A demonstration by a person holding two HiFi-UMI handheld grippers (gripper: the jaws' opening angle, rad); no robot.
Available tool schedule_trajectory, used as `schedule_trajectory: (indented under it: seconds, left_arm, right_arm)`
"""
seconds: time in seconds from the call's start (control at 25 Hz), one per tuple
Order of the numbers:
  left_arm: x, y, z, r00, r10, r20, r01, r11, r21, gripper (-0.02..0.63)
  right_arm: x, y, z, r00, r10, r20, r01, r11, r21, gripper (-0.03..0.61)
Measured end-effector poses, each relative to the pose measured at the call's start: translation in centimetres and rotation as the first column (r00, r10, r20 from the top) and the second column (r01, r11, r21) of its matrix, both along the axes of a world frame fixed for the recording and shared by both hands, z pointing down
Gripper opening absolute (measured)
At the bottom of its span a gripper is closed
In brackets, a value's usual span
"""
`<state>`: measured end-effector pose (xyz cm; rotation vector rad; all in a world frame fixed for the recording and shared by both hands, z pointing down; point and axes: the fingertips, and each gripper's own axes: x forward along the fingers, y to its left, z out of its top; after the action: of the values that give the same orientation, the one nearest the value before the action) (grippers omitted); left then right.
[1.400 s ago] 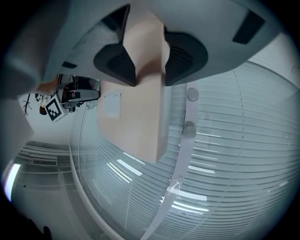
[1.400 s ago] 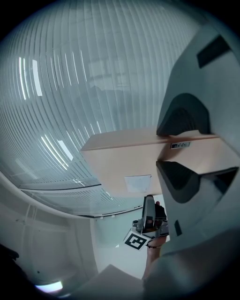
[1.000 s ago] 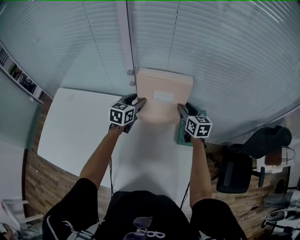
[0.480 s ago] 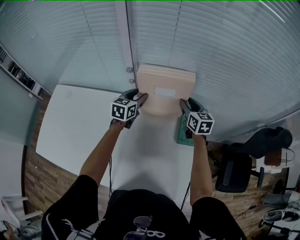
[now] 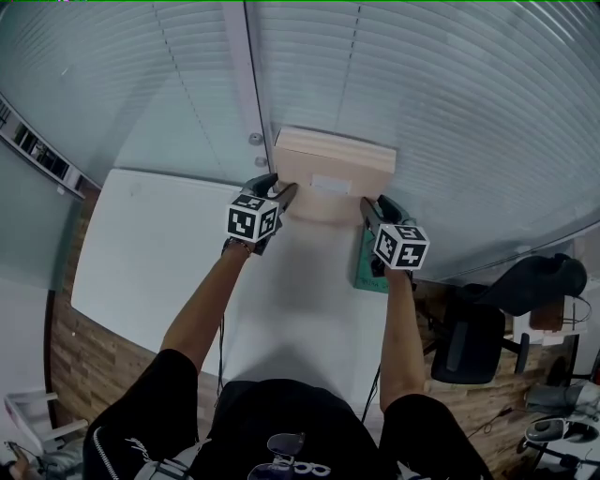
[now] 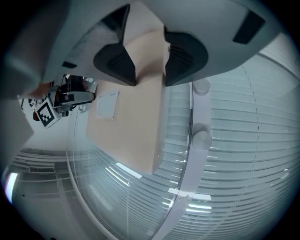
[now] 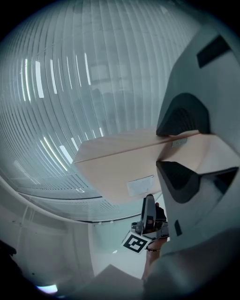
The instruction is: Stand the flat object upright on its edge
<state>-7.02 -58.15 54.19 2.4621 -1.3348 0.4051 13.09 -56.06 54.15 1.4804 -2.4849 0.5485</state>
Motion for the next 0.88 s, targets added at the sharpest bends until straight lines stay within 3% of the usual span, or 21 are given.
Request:
schedule_trajectory:
  seconds: [0.56, 0.72, 0.88]
  left_arm:
    - [-0.4, 0.2, 1.2, 1.000, -0.015, 0.020, 0.016, 1.000, -0.015, 0.215]
    - [-0.7, 0.7, 1.5, 1.000, -0.006, -0.026, 0.004, 0.999, -0.051, 0.215]
    - [-0.9, 1.3, 2.2, 1.000, 0.005, 0.001, -0.005, 0.997, -0.074, 0.215]
  right_arm:
    - [-0.4, 0.3, 1.7, 1.000, 0.009, 0.000, -0.009, 1.000, -0.025, 0.189]
    - [-0.4, 0.4, 1.7, 1.000, 0.007, 0.002, -0.007, 1.000, -0.027, 0.189]
    - [0.0, 0.7, 2.2, 1.000, 0.026, -0.012, -0.026, 0.999, -0.045, 0.187]
